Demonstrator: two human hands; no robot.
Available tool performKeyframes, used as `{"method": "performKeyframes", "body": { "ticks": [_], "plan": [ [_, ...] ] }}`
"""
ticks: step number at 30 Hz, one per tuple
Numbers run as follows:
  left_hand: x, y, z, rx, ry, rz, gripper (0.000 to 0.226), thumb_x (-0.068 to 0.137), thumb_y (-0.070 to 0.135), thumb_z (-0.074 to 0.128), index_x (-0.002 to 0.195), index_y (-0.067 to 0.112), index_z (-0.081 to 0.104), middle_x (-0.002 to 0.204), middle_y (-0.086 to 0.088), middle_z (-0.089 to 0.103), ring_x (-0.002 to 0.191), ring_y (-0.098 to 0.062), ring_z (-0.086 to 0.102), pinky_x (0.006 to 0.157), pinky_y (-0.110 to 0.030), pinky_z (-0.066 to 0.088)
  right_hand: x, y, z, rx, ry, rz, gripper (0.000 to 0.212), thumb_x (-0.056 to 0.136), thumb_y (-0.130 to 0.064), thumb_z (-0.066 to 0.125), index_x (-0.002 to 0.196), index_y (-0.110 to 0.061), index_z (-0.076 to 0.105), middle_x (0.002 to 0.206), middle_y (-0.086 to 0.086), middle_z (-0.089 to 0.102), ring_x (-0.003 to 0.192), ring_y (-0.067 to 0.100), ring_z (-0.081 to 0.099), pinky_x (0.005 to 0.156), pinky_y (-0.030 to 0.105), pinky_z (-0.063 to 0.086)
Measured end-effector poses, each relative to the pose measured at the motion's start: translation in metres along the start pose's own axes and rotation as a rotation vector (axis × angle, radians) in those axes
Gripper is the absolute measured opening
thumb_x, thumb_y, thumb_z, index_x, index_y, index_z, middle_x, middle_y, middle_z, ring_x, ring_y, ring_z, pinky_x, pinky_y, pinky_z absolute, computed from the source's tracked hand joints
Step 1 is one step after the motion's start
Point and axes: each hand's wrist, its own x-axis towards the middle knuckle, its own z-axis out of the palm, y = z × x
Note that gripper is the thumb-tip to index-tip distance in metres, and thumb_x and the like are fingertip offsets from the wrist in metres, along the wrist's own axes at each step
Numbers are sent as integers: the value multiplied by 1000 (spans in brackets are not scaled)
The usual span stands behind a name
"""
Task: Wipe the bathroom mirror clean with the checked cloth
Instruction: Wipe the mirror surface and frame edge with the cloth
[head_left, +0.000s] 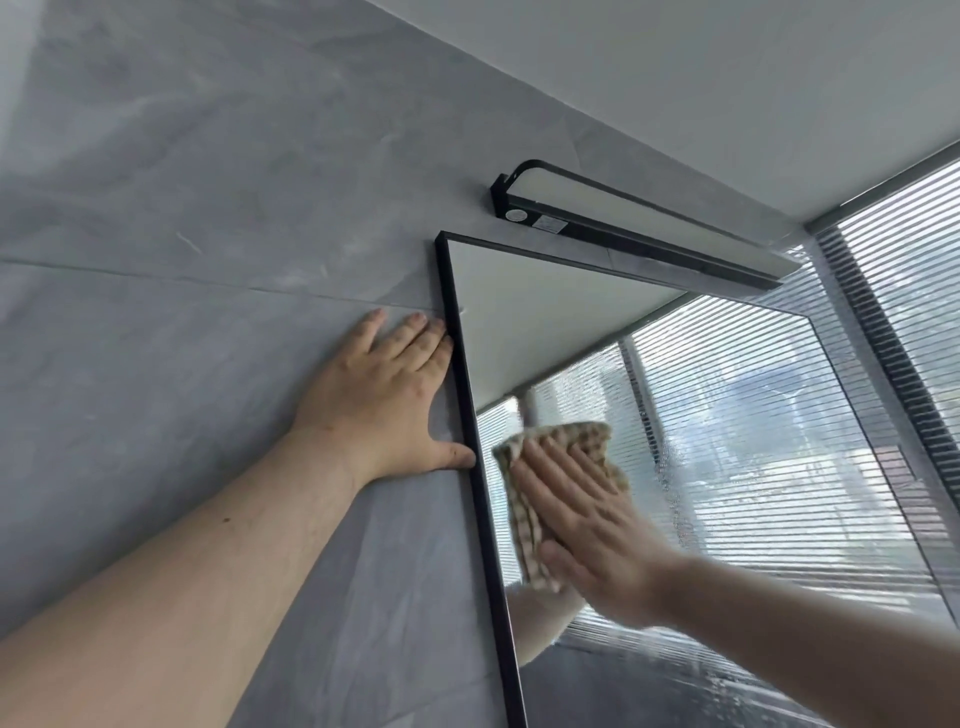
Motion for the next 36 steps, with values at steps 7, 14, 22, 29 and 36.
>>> {"method": "performKeyframes", "body": {
  "ticks": [7, 14, 22, 29, 36],
  "plan": [
    [0, 0, 0, 1, -2, -1, 122, 71, 96, 19, 158, 15, -7, 167, -3, -11, 153, -17, -14, 123, -48, -8, -25, -8, 14, -108, 16, -138, 63, 105, -47, 11, 160, -15, 4, 167, 5, -1, 154, 23, 3, 121, 38, 10],
    [1, 0, 2, -7, 13, 0, 123, 70, 96, 18, 159, 14, -5, 168, -3, -8, 154, -17, -12, 123, -48, -8, 79, 18, -23, 81, 192, 124, 63, 98, -50, 12, 155, -30, -9, 162, -9, -17, 150, 5, -19, 121, 27, -14],
    [2, -1, 5, -20, 37, 3, 121, 72, 96, 21, 159, 15, -3, 168, -2, -8, 154, -17, -12, 123, -48, -10, 148, 68, -50, 249, 242, 476, 58, 106, -45, 20, 158, -33, -5, 165, -9, -13, 145, -1, -19, 117, 26, -14],
    [2, -1, 7, -38, 71, 8, 121, 71, 95, 21, 159, 15, -2, 168, -2, -5, 154, -17, -9, 123, -48, -8, 90, 15, -30, 24, 187, 87, 64, 100, -50, 12, 157, -28, -9, 162, -7, -21, 148, 5, -23, 117, 24, -21],
    [0, 1, 5, -55, 81, 14, 121, 73, 93, 28, 159, 14, -2, 168, -4, -3, 154, -18, -8, 123, -49, -8, 104, 11, -38, 58, 189, 91, 63, 98, -53, 9, 154, -34, -11, 161, -13, -21, 146, 0, -25, 114, 18, -24]
  ]
}}
